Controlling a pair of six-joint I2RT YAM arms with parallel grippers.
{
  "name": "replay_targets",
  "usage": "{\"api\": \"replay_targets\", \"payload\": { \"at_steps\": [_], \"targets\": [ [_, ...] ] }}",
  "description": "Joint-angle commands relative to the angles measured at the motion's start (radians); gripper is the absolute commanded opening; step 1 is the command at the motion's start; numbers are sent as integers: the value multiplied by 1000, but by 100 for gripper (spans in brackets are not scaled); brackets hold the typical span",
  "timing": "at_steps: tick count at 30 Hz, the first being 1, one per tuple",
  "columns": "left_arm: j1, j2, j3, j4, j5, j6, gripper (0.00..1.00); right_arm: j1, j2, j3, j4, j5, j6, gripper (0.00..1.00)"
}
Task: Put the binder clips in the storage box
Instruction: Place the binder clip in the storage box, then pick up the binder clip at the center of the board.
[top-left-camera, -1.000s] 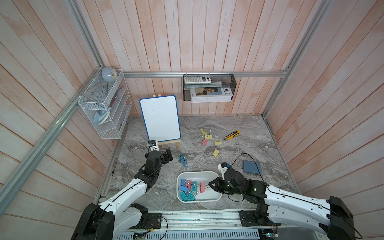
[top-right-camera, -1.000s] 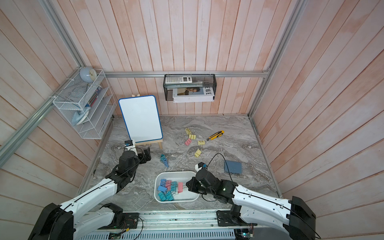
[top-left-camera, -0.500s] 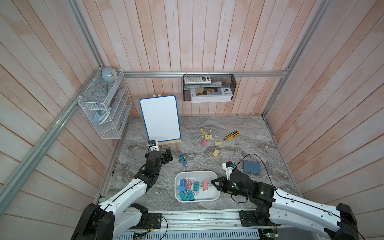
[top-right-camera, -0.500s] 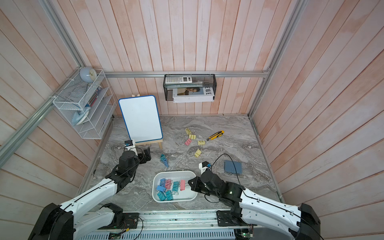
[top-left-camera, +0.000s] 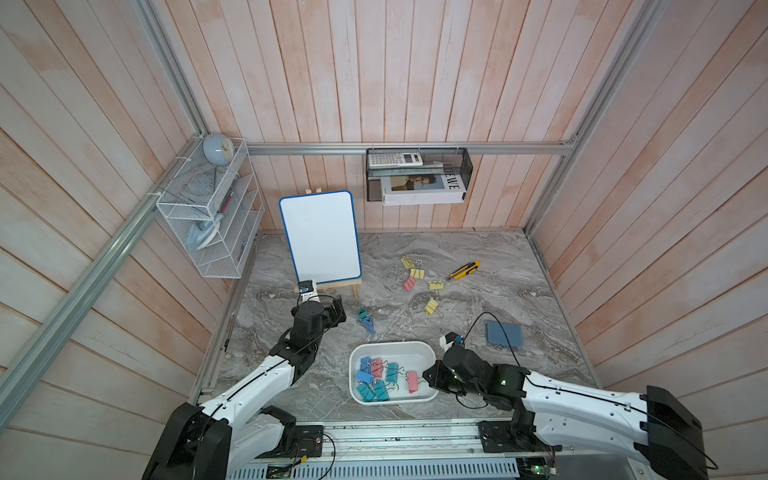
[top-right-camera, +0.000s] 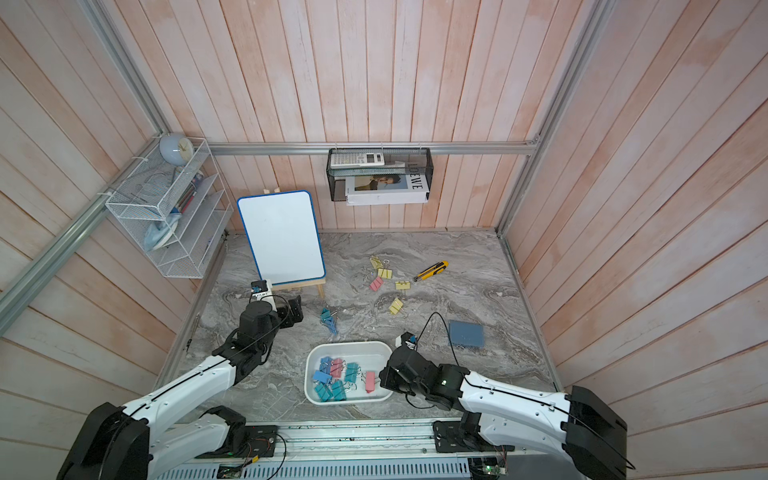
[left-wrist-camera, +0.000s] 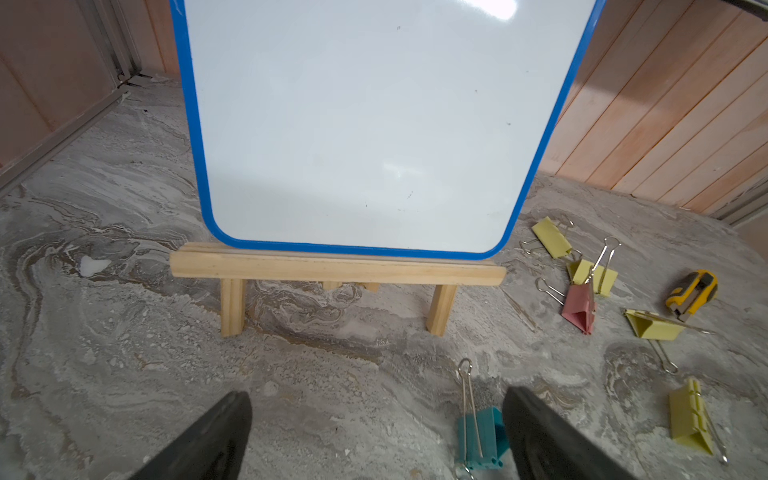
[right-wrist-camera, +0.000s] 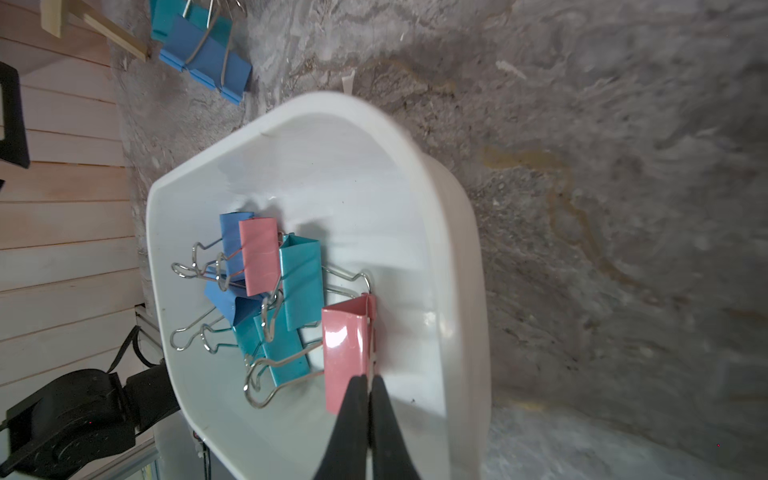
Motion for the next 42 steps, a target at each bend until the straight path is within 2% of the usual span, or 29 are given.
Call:
{"api": "replay_targets", "payload": {
  "at_steps": [1, 6, 14, 19, 24, 29, 31, 34, 38, 42],
  "targets": [
    [4, -7, 0, 14, -1, 2, 100, 10, 68, 42, 102, -67, -20, 0],
    [4, -10, -2, 17, -3, 3, 100, 33, 124, 42, 135, -68, -4, 0],
    [4, -1, 0, 21, 4, -2, 100, 47, 73, 45, 31, -31, -17, 30],
    [4, 2, 1, 20, 6, -2, 100, 46, 26, 95, -93, 10, -71, 37],
    [4, -1, 0, 19, 2, 0, 100, 46, -15, 199, -283, 91, -170, 42],
    [4, -4, 2, 15, 4, 1, 100, 34, -92, 292, -412, 297, -306, 44],
    [4, -9, 1, 12, 0, 3, 100, -19, -121, 331, -460, 350, -370, 47],
    [4, -19, -1, 9, -5, 5, 100, -173, -119, 382, -511, 353, -460, 47],
    [4, -22, -2, 7, -10, 7, 100, -413, -41, 388, -475, 198, -541, 47],
    [4, -27, -1, 2, -14, 11, 100, -590, 91, 368, -368, 0, -571, 46]
  ]
}}
